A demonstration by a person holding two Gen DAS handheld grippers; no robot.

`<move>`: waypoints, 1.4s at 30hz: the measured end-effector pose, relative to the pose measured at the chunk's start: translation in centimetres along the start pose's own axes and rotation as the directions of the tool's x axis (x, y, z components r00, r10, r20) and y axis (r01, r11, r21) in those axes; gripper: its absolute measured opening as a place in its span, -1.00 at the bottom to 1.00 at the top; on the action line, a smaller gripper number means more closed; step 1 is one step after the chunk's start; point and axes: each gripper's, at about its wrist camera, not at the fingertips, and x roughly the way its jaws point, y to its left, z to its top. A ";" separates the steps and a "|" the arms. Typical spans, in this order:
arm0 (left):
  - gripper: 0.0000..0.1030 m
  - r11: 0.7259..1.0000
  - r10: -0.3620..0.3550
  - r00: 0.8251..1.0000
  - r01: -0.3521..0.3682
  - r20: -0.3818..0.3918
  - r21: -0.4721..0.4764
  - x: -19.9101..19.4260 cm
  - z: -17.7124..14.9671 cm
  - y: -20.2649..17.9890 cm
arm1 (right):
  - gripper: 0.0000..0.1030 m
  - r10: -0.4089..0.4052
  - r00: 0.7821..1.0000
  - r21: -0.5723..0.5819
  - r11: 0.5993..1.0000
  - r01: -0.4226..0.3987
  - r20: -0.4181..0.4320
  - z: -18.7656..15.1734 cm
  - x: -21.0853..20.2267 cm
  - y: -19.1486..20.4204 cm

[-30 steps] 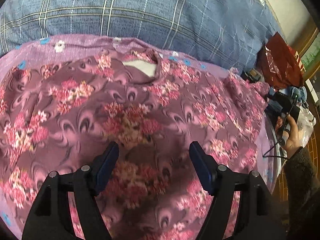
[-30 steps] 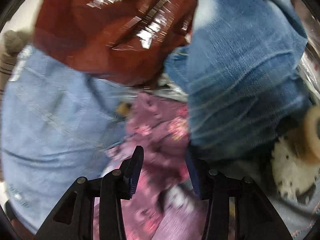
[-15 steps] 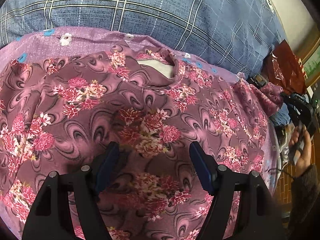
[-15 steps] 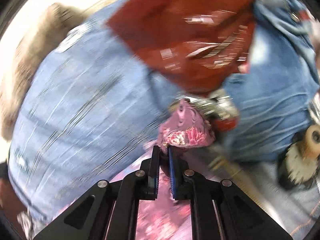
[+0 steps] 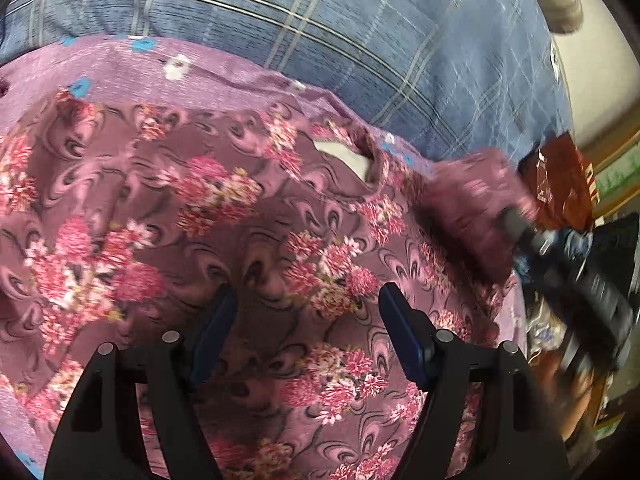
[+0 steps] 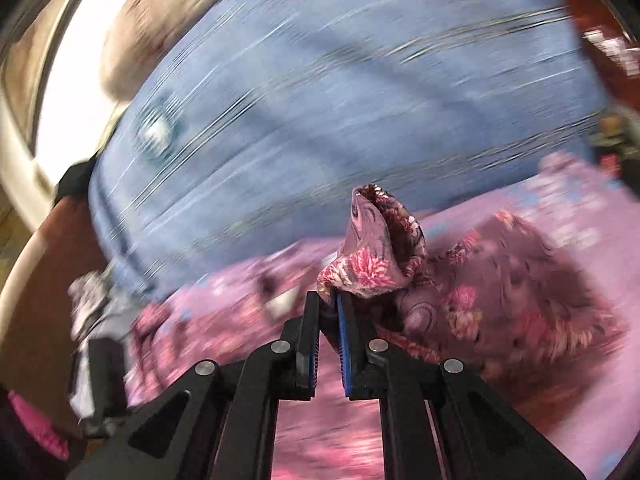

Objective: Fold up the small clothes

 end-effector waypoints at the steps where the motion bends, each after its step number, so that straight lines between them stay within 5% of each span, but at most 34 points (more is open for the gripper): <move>1: 0.41 1.000 -0.008 1.000 0.008 0.007 -0.013 -0.3 0.2 0.4 | -0.84 0.022 0.999 -0.016 1.000 -0.022 -0.030 -0.9 0.9 1.4; 4: 0.41 0.998 -0.024 0.999 0.025 0.028 -0.055 -1.1 0.5 1.6 | -0.72 0.067 0.977 -0.050 0.996 -0.079 -0.201 -4.5 4.9 4.8; 8: 0.42 0.993 -0.080 0.997 0.079 -0.002 -0.089 -0.7 0.6 2.4 | -0.70 0.008 0.929 -0.071 0.997 -0.037 -0.369 -8.7 7.5 6.0; 12: 0.61 0.983 -0.169 0.984 0.164 -0.064 -0.080 0.7 0.2 1.5 | -0.30 -0.011 0.944 -0.094 0.995 -0.022 -0.330 -8.6 4.7 6.0; 17: 0.61 0.952 -0.302 0.950 0.296 -0.075 -0.081 0.6 -0.2 0.1 | -0.14 -0.008 0.984 0.048 0.999 0.017 -0.178 -5.5 -1.4 1.7; 21: 0.69 0.965 -0.260 0.965 0.259 -0.043 -0.033 1.1 -0.3 -2.1 | -0.06 -0.078 0.994 0.168 0.982 0.090 -0.077 -4.1 -5.4 -3.3; 23: 0.68 0.984 -0.175 0.983 0.175 -0.045 -0.002 2.6 -0.4 -3.2 | -0.06 -0.117 0.991 0.210 0.969 0.127 -0.059 -3.8 -6.5 -5.1; 24: 0.57 0.992 -0.124 0.992 0.124 -0.018 0.009 2.9 -0.6 -3.5 | -0.06 -0.134 0.990 0.236 0.961 0.141 -0.047 -3.8 -7.2 -6.3; 26: -0.54 0.997 -0.062 0.998 0.061 0.020 0.050 3.0 -0.7 -3.7 | -0.06 -0.170 0.985 0.271 0.948 0.170 -0.024 -3.7 -8.4 -8.0; 27: -0.88 0.996 -0.059 0.998 0.058 0.007 0.062 2.9 -0.5 -3.6 | -0.06 -0.198 0.980 0.296 0.936 0.191 -0.006 -3.7 -9.1 -9.1; 30: -0.90 0.998 -0.060 0.993 0.061 0.100 -0.004 -0.2 0.3 -1.9 | -0.06 -0.235 0.972 0.339 0.916 0.215 0.019 -3.7 -10.2 -11.0; 33: -0.90 0.998 0.011 0.982 -0.001 0.189 -0.056 -3.7 1.2 0.6 | -0.06 -0.250 0.968 0.392 0.894 0.218 0.032 -3.7 -10.5 -12.6; 38: -0.90 0.993 -0.004 0.995 0.016 0.097 -0.119 -2.5 1.3 2.8 | 0.02 -0.240 0.971 0.436 0.874 0.212 0.010 -3.6 -8.5 -14.4; 42: -0.89 0.992 -0.012 0.997 0.021 0.072 -0.125 -2.2 1.1 2.5 | 0.03 -0.231 0.972 0.377 0.898 0.228 -0.036 -3.0 -5.4 -13.8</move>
